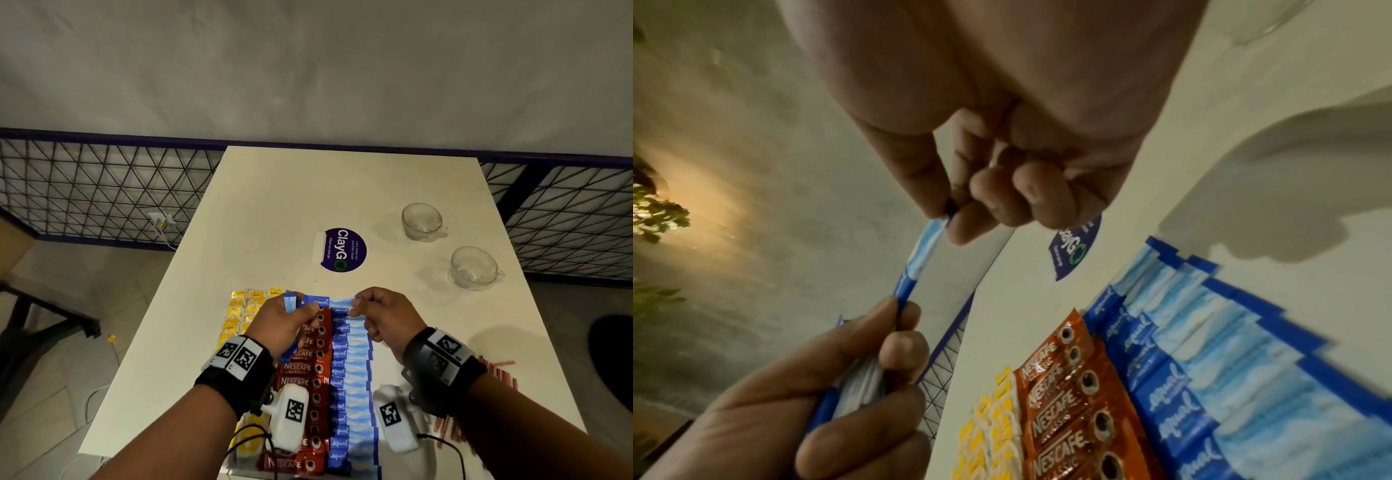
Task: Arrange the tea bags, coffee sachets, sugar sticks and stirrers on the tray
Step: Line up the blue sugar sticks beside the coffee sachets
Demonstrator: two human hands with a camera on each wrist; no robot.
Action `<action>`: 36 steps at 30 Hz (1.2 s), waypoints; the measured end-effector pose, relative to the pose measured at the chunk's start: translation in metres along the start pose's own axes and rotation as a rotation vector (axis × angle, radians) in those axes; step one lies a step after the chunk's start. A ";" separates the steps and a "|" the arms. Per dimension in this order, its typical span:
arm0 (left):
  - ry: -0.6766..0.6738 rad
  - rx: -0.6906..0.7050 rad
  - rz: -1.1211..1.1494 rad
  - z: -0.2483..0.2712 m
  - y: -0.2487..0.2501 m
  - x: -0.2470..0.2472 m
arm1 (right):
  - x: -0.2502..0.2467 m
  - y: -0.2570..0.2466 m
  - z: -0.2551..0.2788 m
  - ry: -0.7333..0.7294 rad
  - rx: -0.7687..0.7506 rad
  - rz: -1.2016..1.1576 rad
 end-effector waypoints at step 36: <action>0.104 -0.180 -0.135 0.031 -0.053 -0.051 | -0.064 0.087 -0.055 0.191 0.322 0.508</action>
Point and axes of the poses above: each hand's wrist, its own z-axis away from the middle knuckle, its own x-axis out of the palm, y = z × x, the point moved 7 cm from there along -z, towards the middle knuckle, and after that the axes turned 10 degrees about -y, right-handed, at the moved point
